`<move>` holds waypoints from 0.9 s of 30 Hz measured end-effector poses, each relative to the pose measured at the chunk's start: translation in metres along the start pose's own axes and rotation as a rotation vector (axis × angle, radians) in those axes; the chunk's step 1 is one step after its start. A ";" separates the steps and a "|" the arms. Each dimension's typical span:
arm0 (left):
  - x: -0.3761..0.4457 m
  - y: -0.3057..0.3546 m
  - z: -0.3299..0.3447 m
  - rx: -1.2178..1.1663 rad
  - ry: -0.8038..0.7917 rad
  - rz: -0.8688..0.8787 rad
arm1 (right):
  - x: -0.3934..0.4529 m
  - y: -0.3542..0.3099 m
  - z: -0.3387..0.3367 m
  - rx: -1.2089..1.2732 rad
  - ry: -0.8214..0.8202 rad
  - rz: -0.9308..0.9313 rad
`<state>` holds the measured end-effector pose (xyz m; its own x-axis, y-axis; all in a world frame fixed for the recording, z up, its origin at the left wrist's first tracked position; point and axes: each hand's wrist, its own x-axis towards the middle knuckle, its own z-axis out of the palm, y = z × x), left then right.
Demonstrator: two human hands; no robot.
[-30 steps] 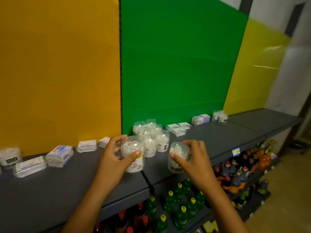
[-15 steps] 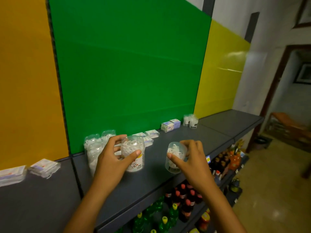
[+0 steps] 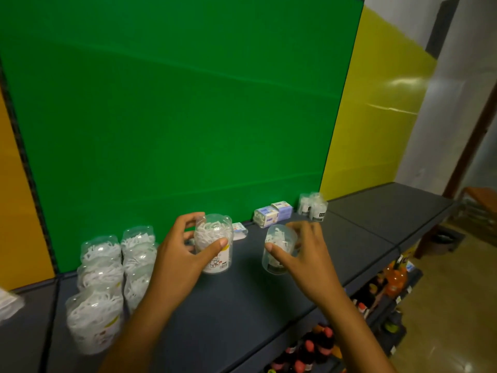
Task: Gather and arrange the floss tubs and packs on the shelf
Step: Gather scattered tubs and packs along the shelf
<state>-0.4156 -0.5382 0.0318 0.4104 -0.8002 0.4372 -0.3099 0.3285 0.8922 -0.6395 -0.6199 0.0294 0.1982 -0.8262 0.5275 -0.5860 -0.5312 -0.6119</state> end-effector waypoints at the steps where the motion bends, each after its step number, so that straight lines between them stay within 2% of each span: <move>1: 0.003 0.001 0.003 0.012 0.012 -0.001 | 0.006 0.005 0.002 0.013 -0.005 -0.009; 8: 0.000 0.013 0.018 0.104 0.173 -0.016 | 0.045 0.020 0.018 0.116 -0.084 -0.145; 17: -0.065 0.021 0.025 0.274 0.454 -0.086 | 0.041 0.020 0.040 0.268 -0.303 -0.300; 27: -0.127 -0.016 -0.002 0.410 0.587 -0.219 | 0.006 -0.004 0.074 0.374 -0.475 -0.325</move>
<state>-0.4610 -0.4409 -0.0372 0.8542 -0.3891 0.3450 -0.4159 -0.1129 0.9024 -0.5777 -0.6367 -0.0084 0.6913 -0.5614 0.4549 -0.1449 -0.7245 -0.6739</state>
